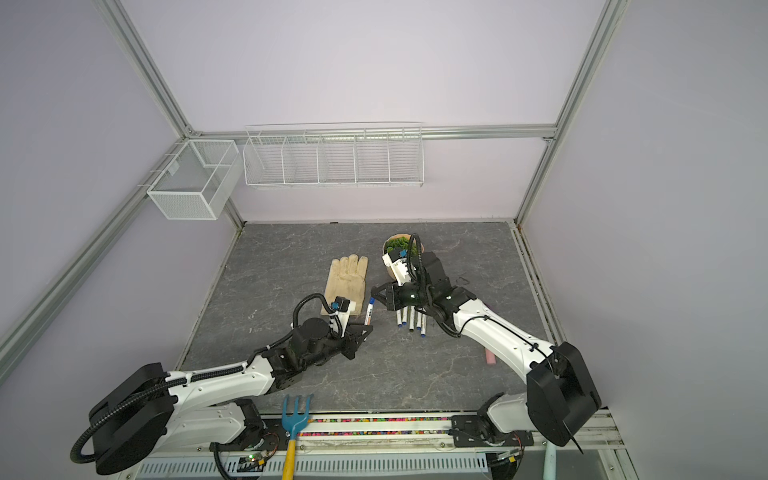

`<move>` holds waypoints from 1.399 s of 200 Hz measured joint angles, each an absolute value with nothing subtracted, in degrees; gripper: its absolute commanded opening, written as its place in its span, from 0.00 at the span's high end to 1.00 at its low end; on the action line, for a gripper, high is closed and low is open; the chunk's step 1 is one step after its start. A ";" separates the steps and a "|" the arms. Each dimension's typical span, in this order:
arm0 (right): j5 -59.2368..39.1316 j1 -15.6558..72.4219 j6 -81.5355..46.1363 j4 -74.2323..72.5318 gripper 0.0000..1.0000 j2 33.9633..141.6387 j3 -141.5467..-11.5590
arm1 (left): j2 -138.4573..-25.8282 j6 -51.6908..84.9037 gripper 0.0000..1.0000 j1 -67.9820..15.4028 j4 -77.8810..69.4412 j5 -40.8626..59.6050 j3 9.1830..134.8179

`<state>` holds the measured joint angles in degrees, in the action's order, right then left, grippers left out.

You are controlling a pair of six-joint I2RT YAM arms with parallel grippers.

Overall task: Insert the pens into the pen caps
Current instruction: 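Lower the blue cap onto the marker tip and press down with right gripper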

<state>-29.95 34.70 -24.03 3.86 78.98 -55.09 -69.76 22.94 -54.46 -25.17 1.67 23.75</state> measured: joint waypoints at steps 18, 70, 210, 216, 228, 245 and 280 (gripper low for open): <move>-31.66 34.11 -22.59 5.52 0.93 79.37 -55.53 | -70.54 22.22 1.00 -54.46 -25.12 2.72 23.90; -36.36 33.52 -18.55 11.70 0.93 82.37 -58.37 | -73.43 19.99 1.00 -54.46 -23.62 5.08 24.88; -34.57 33.52 -9.34 29.10 0.94 84.47 -65.63 | -73.43 10.15 1.00 -55.07 -12.82 4.54 29.17; -34.61 33.56 -9.32 29.41 0.93 84.62 -65.65 | -73.43 9.89 1.00 -55.13 -12.73 4.38 29.17; -34.81 33.71 -9.28 30.00 0.93 84.95 -65.69 | -73.34 9.50 1.00 -55.29 -12.12 4.29 29.30; -35.20 33.82 -9.37 30.20 0.94 85.47 -65.69 | -73.34 9.02 1.00 -55.31 -11.38 4.03 29.30; -36.05 33.85 -10.02 30.17 0.93 86.28 -65.69 | -73.30 8.25 1.00 -55.31 -10.39 3.44 29.28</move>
<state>-36.05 33.85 -10.02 30.17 86.28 -65.69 -73.30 8.25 -55.31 -10.39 3.44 29.28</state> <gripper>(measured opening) 0.118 0.103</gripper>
